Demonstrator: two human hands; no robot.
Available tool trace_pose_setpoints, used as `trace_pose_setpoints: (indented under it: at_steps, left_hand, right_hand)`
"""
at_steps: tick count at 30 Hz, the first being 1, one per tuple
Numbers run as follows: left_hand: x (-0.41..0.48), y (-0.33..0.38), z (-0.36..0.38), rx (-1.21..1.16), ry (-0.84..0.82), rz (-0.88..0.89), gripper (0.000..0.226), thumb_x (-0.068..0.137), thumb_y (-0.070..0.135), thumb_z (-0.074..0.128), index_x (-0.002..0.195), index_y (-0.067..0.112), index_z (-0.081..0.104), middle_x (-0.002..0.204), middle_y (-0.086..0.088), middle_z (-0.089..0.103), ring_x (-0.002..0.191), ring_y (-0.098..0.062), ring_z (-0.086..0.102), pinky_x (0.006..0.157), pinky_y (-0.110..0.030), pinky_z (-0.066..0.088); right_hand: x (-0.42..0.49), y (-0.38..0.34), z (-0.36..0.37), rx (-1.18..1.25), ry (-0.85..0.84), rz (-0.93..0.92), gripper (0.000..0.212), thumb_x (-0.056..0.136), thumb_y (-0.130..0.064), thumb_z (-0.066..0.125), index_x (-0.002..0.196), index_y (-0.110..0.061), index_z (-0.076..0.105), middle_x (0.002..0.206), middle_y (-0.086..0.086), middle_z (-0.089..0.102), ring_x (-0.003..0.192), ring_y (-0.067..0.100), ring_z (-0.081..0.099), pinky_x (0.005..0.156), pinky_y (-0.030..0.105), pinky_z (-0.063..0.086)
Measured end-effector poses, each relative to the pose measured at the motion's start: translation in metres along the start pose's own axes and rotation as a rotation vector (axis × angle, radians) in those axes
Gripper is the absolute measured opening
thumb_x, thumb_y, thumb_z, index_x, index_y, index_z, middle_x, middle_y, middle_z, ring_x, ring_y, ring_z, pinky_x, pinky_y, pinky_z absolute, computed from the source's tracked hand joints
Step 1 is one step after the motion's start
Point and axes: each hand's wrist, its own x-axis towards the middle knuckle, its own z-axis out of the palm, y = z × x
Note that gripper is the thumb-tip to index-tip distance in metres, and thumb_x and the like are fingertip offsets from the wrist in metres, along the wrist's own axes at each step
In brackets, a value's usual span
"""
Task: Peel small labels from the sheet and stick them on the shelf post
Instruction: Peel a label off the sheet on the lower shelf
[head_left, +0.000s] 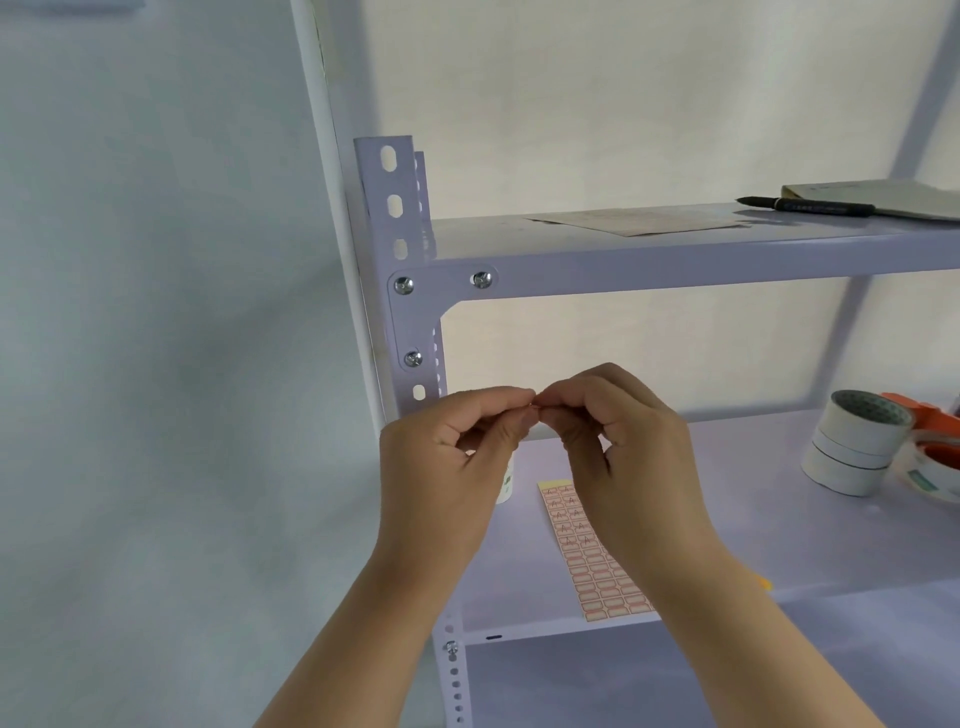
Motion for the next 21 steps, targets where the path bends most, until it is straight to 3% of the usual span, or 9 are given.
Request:
trace_pose_setpoints:
  at_steps: [5, 8, 12, 16, 21]
  left_hand:
    - [0.003, 0.0, 0.002, 0.175, 0.01, 0.162, 0.01, 0.085, 0.014, 0.071, 0.091, 0.014, 0.08, 0.081, 0.016, 0.072, 0.078, -0.004, 0.071, 0.072, -0.007, 0.051]
    - [0.003, -0.001, 0.003, 0.192, -0.002, 0.163, 0.01, 0.086, 0.013, 0.068, 0.087, 0.012, 0.077, 0.079, 0.015, 0.071, 0.077, -0.006, 0.069, 0.069, -0.005, 0.048]
    - [0.003, -0.001, 0.004, 0.155, -0.058, 0.093, 0.013, 0.089, 0.011, 0.062, 0.082, 0.019, 0.07, 0.073, 0.018, 0.068, 0.071, -0.005, 0.066, 0.066, -0.013, 0.051]
    - [0.002, 0.002, 0.003, 0.021, -0.164, -0.08, 0.033, 0.093, 0.003, 0.064, 0.077, 0.033, 0.066, 0.07, 0.017, 0.071, 0.071, -0.006, 0.068, 0.068, -0.015, 0.056]
    - [0.002, 0.005, 0.004, -0.13, -0.143, -0.171, 0.027, 0.086, 0.005, 0.073, 0.081, 0.031, 0.075, 0.073, 0.016, 0.076, 0.066, -0.007, 0.071, 0.065, -0.02, 0.058]
  right_hand:
    - [0.0, 0.001, -0.001, -0.037, 0.012, 0.021, 0.011, 0.088, 0.0, 0.065, 0.086, -0.007, 0.074, 0.086, 0.002, 0.061, 0.079, 0.007, 0.056, 0.067, 0.006, 0.04]
    - [0.001, 0.0, -0.004, 0.012, -0.035, 0.071, 0.015, 0.087, 0.001, 0.066, 0.084, -0.011, 0.074, 0.083, -0.003, 0.065, 0.08, 0.006, 0.059, 0.065, 0.007, 0.04]
    - [-0.001, -0.007, -0.011, 0.208, -0.088, 0.214, 0.025, 0.089, -0.004, 0.066, 0.08, -0.027, 0.072, 0.077, -0.009, 0.072, 0.074, 0.011, 0.066, 0.063, 0.015, 0.05]
    - [-0.001, -0.006, -0.019, 0.342, -0.159, 0.275, 0.029, 0.092, 0.006, 0.06, 0.085, -0.019, 0.073, 0.079, -0.008, 0.075, 0.068, 0.006, 0.067, 0.063, 0.01, 0.049]
    - [0.001, -0.003, -0.026, 0.428, -0.162, 0.293, 0.027, 0.09, 0.007, 0.063, 0.083, -0.017, 0.075, 0.073, -0.013, 0.075, 0.064, 0.003, 0.068, 0.062, 0.01, 0.05]
